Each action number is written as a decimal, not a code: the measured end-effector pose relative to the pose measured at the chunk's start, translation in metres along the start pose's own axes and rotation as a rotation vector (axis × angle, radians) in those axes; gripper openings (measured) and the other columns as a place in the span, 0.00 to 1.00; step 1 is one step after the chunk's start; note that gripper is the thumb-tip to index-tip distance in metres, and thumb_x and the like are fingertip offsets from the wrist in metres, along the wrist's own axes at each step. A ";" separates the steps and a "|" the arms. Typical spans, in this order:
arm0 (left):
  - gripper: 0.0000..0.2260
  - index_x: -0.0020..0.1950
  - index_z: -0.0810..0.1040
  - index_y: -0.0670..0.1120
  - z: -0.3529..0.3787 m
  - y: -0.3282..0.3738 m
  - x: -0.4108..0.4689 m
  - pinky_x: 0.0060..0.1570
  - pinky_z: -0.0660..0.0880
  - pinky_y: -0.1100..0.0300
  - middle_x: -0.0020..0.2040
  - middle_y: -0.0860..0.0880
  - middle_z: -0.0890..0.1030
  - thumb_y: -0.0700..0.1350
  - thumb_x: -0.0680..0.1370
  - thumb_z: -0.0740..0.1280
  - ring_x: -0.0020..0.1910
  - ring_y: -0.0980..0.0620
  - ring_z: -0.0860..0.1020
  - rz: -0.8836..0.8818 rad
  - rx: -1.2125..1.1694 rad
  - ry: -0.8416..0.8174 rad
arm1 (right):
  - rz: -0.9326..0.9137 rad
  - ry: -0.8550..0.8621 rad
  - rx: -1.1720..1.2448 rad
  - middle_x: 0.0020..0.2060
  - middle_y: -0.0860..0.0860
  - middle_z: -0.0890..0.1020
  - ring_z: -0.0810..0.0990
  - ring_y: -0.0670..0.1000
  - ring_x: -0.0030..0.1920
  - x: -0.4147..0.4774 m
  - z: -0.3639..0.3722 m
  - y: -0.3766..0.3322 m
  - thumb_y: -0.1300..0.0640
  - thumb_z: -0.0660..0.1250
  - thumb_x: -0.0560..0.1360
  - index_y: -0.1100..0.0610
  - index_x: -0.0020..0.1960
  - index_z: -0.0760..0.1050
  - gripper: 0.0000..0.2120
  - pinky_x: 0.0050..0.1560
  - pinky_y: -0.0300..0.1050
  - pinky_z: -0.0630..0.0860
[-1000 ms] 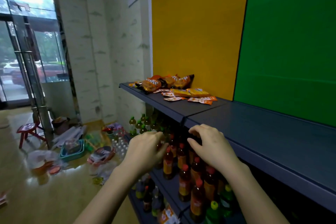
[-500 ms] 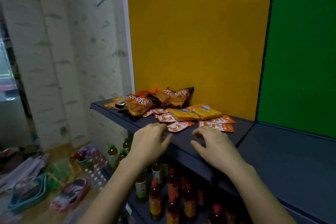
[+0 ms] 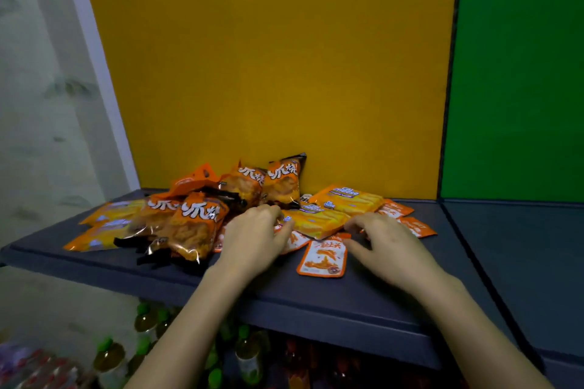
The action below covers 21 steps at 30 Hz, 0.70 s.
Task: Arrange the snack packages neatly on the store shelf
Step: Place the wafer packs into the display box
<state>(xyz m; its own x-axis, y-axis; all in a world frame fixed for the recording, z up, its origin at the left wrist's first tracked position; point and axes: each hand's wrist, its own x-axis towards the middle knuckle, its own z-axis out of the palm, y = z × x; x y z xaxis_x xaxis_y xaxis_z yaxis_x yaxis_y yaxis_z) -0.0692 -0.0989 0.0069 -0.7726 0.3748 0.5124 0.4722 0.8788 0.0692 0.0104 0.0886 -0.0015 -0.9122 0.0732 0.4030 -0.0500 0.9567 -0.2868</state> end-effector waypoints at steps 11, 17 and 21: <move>0.34 0.57 0.75 0.42 0.039 -0.011 0.060 0.51 0.72 0.54 0.58 0.43 0.78 0.70 0.73 0.54 0.58 0.44 0.76 -0.043 0.064 -0.171 | 0.374 -0.012 -0.041 0.55 0.50 0.82 0.79 0.53 0.55 0.029 0.001 0.018 0.49 0.63 0.75 0.51 0.56 0.77 0.12 0.54 0.45 0.73; 0.41 0.61 0.73 0.43 0.040 -0.014 0.075 0.54 0.72 0.53 0.61 0.44 0.77 0.75 0.65 0.58 0.60 0.43 0.75 -0.117 -0.053 -0.333 | 0.584 -0.035 0.082 0.53 0.57 0.82 0.78 0.58 0.57 0.064 0.012 0.035 0.48 0.63 0.75 0.58 0.52 0.79 0.15 0.50 0.46 0.72; 0.34 0.46 0.74 0.45 0.041 -0.015 0.078 0.51 0.72 0.54 0.55 0.45 0.78 0.75 0.61 0.63 0.56 0.45 0.76 -0.116 -0.150 -0.348 | 0.678 -0.067 0.144 0.50 0.61 0.80 0.78 0.60 0.54 0.085 0.021 0.040 0.44 0.62 0.75 0.55 0.32 0.67 0.19 0.43 0.43 0.66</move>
<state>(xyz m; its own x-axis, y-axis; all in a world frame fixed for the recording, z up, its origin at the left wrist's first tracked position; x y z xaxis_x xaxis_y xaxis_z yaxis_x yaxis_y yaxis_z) -0.1542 -0.0706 0.0111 -0.9102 0.3756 0.1744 0.4097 0.8781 0.2471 -0.0774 0.1270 0.0029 -0.7845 0.6188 0.0409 0.4901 0.6590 -0.5706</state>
